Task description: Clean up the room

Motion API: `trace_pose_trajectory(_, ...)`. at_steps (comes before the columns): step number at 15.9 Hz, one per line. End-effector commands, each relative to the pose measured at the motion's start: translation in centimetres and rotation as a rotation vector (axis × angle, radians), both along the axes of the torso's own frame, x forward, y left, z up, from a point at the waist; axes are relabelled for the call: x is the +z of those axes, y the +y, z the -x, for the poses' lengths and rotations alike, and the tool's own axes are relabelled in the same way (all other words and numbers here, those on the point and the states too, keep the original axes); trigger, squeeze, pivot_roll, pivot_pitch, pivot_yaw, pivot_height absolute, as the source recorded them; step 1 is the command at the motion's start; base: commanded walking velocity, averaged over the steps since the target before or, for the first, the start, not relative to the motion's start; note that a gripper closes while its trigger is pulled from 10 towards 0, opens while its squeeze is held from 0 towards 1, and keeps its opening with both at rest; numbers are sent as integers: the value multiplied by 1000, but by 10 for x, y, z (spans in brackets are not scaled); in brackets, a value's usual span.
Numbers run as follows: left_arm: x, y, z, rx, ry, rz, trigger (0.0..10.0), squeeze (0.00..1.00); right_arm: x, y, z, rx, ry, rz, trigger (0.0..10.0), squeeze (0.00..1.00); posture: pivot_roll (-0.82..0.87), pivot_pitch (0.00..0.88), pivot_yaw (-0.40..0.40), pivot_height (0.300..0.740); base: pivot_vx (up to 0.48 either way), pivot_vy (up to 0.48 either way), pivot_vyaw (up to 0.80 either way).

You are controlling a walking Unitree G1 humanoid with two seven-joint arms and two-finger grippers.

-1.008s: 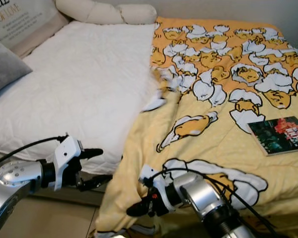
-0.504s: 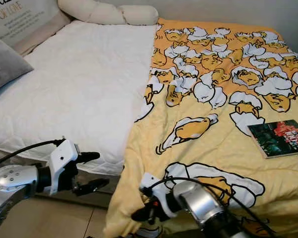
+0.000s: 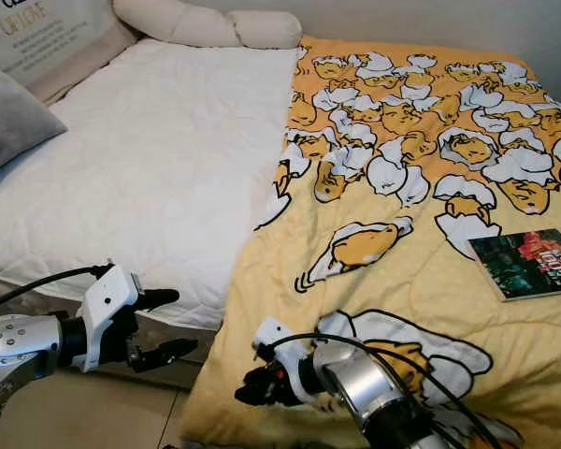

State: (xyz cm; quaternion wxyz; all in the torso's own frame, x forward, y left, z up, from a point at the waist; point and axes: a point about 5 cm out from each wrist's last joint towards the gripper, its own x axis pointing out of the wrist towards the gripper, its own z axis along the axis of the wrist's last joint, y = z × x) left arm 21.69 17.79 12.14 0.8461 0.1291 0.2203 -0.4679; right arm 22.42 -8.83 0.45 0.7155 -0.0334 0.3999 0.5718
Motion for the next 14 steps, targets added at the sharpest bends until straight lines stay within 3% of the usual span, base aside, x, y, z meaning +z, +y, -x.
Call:
trace_pose_trajectory(1,2,-3,-1,-7,-12,2,10000,0,0,-3,-5,-25,-19,26,10000,1000,16,0,10,740,0,0,0)
trace_pose_trajectory(5,0,-7,-9,20,-30,23,10000,0,7,-7,-13,-175,-94,14,10000,1000,4,0,-4,740,0,0,0)
trace_pose_trajectory(6,-2,-7,-11,48,-33,31,10000,0,9,-11,-19,-268,-125,18,10000,1000,-1,0,-6,740,0,0,0)
trace_pose_trajectory(7,-12,-3,-20,173,-55,-2,10000,0,12,-27,-29,-488,-228,67,10000,1000,-15,0,-4,740,0,0,0)
trace_pose_trajectory(8,-16,0,-24,230,-73,-24,10000,0,12,-34,-32,-573,-251,88,10000,1000,-20,0,-3,740,0,0,0)
trace_pose_trajectory(9,-22,5,-29,337,-107,-42,10000,0,17,-44,-34,-712,-291,84,10000,824,-33,0,2,740,0,0,0)
trace_pose_trajectory(10,-23,10,-31,414,-118,-41,10000,0,19,-50,-33,-782,-318,92,10000,0,-44,0,3,740,0,0,0)
trace_pose_trajectory(12,-25,15,-31,508,-127,-30,10000,0,22,-59,-30,-867,-350,109,10000,0,-50,0,4,740,0,0,0)
trace_pose_trajectory(14,-21,26,-19,630,-199,-39,10000,0,29,-77,-27,-1115,-377,102,10000,0,-59,0,5,740,0,0,0)
